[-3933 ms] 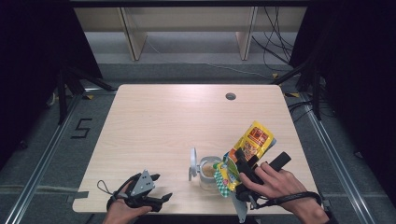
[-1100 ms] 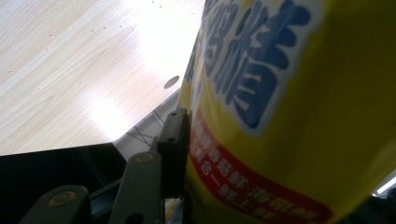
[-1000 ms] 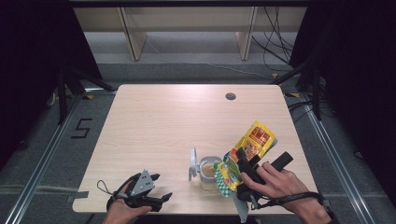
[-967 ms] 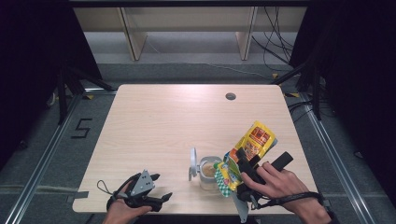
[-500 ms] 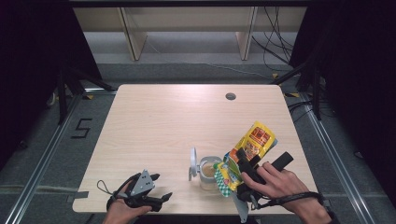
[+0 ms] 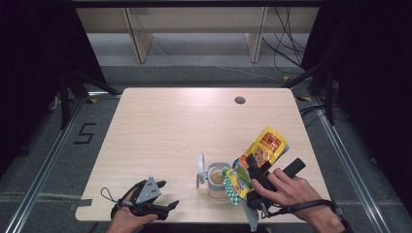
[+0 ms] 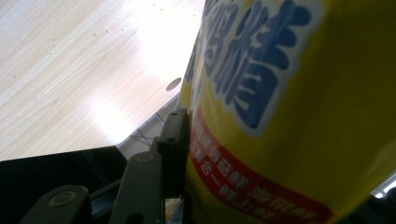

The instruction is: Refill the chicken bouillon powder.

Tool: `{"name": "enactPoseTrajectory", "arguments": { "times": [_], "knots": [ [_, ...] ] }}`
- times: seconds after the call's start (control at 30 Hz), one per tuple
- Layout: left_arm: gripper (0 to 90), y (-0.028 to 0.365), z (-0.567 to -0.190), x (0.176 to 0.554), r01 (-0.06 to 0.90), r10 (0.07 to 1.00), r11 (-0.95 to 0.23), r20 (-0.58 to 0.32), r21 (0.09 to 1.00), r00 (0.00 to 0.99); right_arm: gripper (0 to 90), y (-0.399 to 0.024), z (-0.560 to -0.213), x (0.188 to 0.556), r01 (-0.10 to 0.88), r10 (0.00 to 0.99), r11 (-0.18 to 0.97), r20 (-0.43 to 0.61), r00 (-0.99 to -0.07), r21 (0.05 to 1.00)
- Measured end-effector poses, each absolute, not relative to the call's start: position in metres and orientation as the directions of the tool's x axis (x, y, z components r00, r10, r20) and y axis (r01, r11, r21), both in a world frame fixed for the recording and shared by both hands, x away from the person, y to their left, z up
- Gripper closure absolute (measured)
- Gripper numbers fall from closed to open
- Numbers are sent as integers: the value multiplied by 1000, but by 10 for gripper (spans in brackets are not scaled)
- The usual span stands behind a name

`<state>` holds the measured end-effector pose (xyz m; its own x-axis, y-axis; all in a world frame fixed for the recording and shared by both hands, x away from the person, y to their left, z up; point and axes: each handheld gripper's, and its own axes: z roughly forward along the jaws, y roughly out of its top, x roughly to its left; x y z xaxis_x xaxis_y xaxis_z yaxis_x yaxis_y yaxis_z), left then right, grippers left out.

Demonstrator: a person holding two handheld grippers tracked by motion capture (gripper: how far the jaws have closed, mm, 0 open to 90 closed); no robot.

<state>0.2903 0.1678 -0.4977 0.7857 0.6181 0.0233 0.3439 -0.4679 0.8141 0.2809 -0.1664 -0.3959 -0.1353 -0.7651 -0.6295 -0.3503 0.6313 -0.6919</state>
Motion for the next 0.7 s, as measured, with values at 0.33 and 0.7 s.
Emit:
{"name": "enactPoseTrajectory", "arguments": {
  "times": [0.33,0.7],
  "knots": [
    [217,168,-498,290,344,618,-468,23,814,786,609,-167,-396,281,-348,-764,634,-630,-141,-691],
    [217,169,-496,290,349,613,-485,27,802,789,610,-168,-396,282,-365,-769,624,-625,-132,-691]
  ]
}}
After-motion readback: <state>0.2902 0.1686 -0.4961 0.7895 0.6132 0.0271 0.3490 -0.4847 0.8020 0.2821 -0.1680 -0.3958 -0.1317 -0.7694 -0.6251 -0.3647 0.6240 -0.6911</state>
